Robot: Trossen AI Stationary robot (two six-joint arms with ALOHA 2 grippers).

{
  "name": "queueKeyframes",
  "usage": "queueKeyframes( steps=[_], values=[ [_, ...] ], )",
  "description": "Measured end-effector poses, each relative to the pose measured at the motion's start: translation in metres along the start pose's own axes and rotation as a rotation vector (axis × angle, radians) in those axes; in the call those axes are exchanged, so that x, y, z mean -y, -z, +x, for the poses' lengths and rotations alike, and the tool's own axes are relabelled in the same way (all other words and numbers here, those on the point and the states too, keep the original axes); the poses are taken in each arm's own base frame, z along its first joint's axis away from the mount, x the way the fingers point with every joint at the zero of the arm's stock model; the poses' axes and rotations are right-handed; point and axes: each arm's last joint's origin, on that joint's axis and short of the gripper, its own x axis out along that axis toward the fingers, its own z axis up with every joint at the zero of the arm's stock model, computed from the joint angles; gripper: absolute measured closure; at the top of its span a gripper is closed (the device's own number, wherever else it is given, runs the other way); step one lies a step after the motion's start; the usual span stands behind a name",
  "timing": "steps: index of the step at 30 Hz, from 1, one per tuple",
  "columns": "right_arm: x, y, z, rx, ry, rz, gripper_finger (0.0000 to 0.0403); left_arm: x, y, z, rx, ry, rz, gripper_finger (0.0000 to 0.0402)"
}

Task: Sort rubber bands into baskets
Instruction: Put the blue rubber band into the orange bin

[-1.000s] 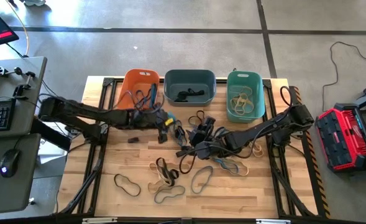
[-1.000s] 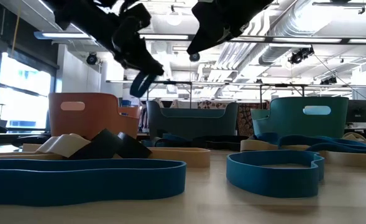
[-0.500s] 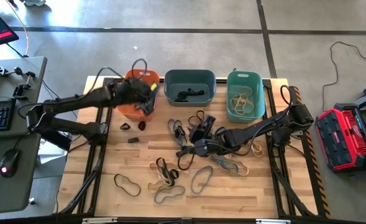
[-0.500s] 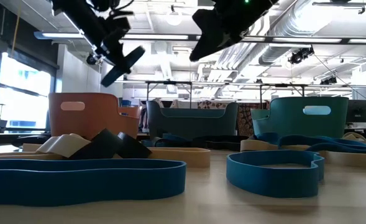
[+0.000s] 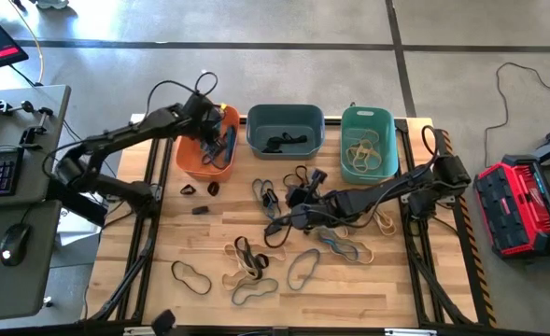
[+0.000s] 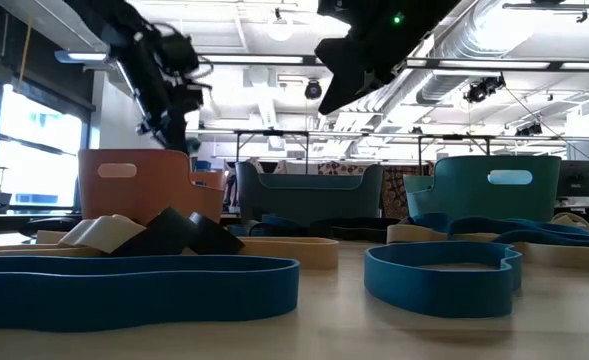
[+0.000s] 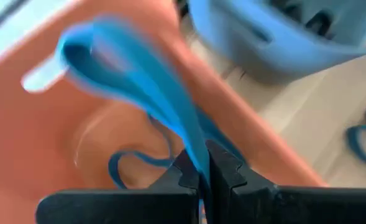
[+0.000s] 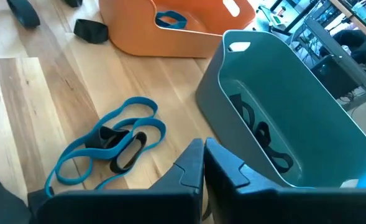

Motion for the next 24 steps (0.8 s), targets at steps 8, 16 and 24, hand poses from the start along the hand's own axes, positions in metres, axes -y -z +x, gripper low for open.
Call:
queueKeyframes(
  steps=[8,16,24],
  values=[
    [-0.002,0.001,-0.001,-0.008,-0.043,0.011,0.0402,-0.006,0.006,0.034,-0.139,-0.008,0.024,0.0401],
    [-0.005,0.001,-0.004,-0.005,-0.057,0.022,0.0403,-0.006,0.01,0.047,-0.197,-0.004,0.051,0.0401],
    [-0.005,0.0,-0.004,0.001,-0.058,0.027,0.0403,-0.006,0.014,0.062,-0.249,0.002,0.062,0.0401]
  ],
)
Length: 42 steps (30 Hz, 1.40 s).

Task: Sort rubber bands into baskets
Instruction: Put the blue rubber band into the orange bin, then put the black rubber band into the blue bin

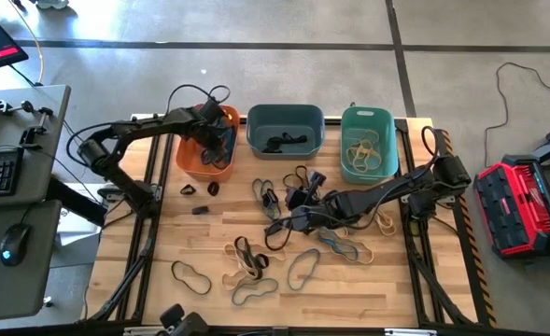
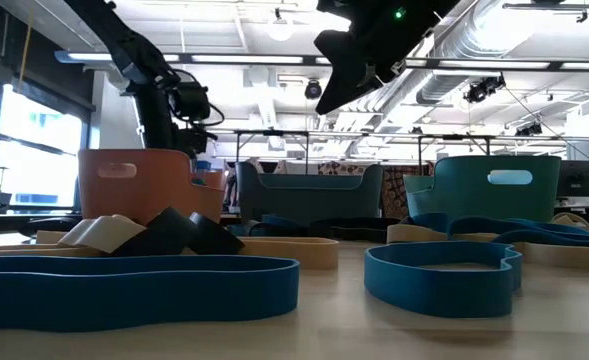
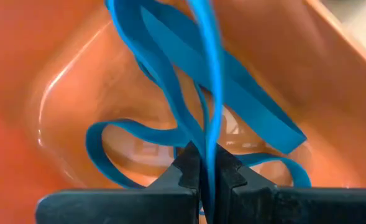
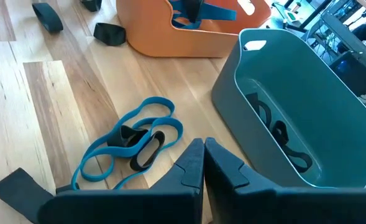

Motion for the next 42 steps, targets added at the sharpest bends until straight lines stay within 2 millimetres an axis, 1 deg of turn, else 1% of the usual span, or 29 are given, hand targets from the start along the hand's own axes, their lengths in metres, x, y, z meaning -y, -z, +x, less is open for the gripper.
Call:
queueKeyframes(
  steps=[3,6,14,19,23,28,33,38,42],
  values=[
    [-0.001,0.0,-0.001,0.001,-0.002,-0.002,0.0403,0.0,0.0,0.0,0.002,0.0,-0.007,0.0394],
    [-0.002,0.001,-0.003,0.001,-0.007,-0.008,0.0403,0.0,0.0,-0.004,0.017,-0.006,-0.014,0.0375],
    [-0.003,0.001,-0.003,0.003,-0.009,-0.01,0.0403,-0.001,-0.001,-0.021,0.081,-0.022,0.034,0.0303],
    [0.0,0.001,-0.001,-0.005,0.001,-0.024,0.0403,-0.001,0.0,-0.036,0.137,-0.038,0.046,0.0274],
    [0.0,0.001,0.0,-0.007,0.003,-0.024,0.0403,0.002,0.002,-0.054,0.192,-0.045,0.062,0.0269],
    [-0.003,0.002,-0.004,-0.004,-0.008,-0.037,0.0403,0.02,0.007,-0.084,0.302,-0.033,0.139,0.0283],
    [-0.006,0.004,-0.007,-0.009,-0.014,-0.054,0.0403,0.044,0.016,-0.113,0.414,0.004,0.222,0.0302],
    [-0.006,0.004,-0.007,-0.01,-0.008,-0.06,0.0403,0.069,0.033,-0.136,0.462,0.064,0.33,0.0314],
    [-0.006,0.005,-0.007,-0.013,-0.007,-0.069,0.0403,0.088,0.05,-0.149,0.447,0.125,0.426,0.0316]
  ],
)
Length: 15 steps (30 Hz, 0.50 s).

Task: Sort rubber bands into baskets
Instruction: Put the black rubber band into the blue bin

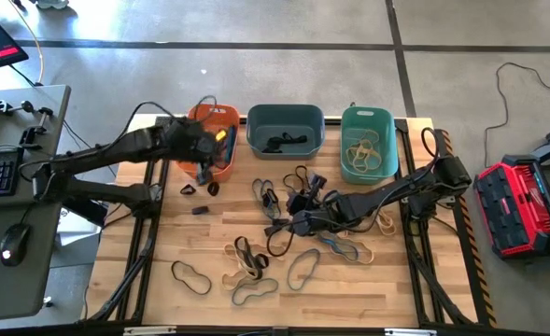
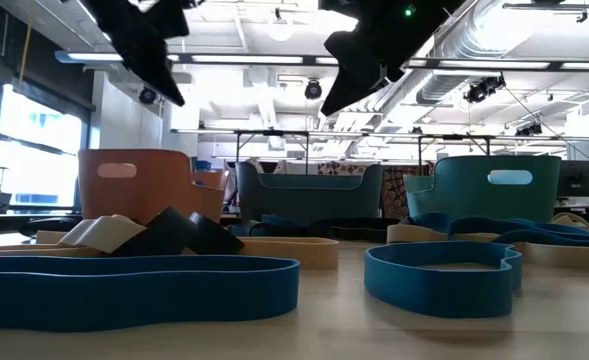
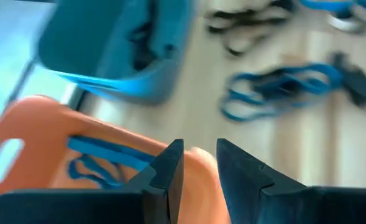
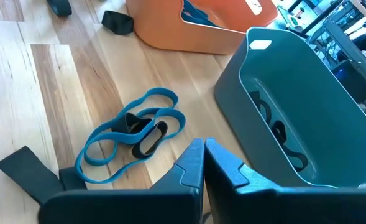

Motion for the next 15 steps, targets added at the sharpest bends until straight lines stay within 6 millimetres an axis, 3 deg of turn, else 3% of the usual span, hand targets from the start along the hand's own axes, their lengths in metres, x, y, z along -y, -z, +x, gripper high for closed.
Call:
queueKeyframes(
  steps=[6,15],
  values=[
    [-0.003,0.004,-0.004,-0.017,-0.006,-0.006,0.0403,0.033,0.012,-0.009,-0.121,0.131,0.074,0.0316],
    [-0.007,0.005,-0.008,-0.016,-0.014,-0.013,0.0403,0.066,0.044,0.009,-0.288,0.232,0.116,0.0316]
  ],
)
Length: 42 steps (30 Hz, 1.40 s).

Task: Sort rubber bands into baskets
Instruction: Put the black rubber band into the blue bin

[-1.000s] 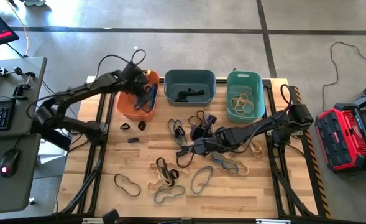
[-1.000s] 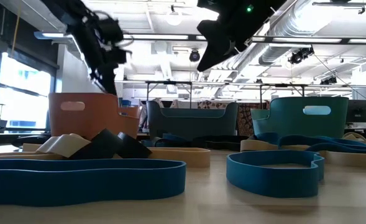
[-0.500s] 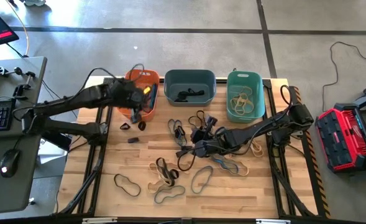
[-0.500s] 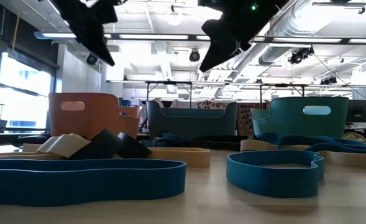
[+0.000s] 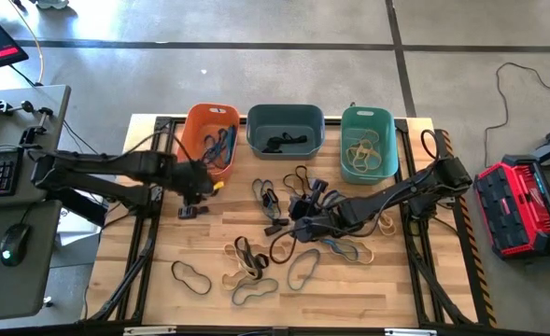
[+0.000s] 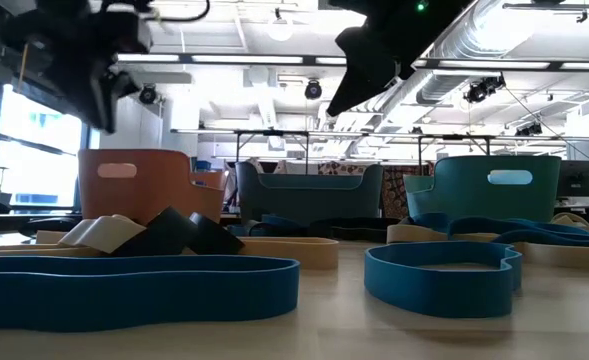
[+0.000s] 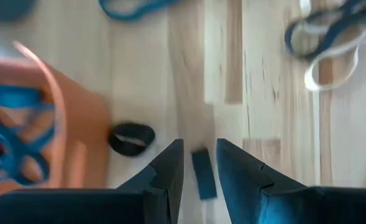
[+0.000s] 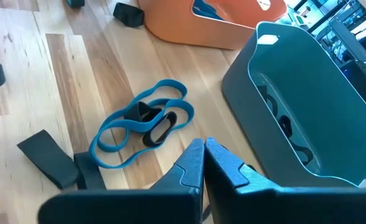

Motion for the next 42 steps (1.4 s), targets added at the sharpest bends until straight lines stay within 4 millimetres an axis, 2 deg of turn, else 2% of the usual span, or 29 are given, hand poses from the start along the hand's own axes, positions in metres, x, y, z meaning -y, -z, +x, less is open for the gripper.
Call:
queueKeyframes(
  steps=[8,16,24,36,42],
  values=[
    [0.0,0.0,0.0,0.0,0.0,0.001,0.0403,0.009,0.012,0.027,-0.121,-0.048,-0.074,0.03],
    [0.0,0.0,0.0,0.001,-0.001,0.012,0.0403,0.021,0.007,0.048,-0.229,-0.076,-0.02,0.0256],
    [0.0,0.0,0.0,0.0,0.0,0.012,0.0403,0.023,0.005,0.08,-0.401,-0.095,-0.003,0.0226],
    [-0.001,0.0,0.0,0.001,-0.004,0.015,0.0403,0.026,0.009,0.114,-0.584,-0.109,0.018,0.0226],
    [-0.001,0.0,0.0,0.001,-0.005,0.012,0.0403,0.026,0.009,0.116,-0.593,-0.108,0.022,0.0263]
  ],
)
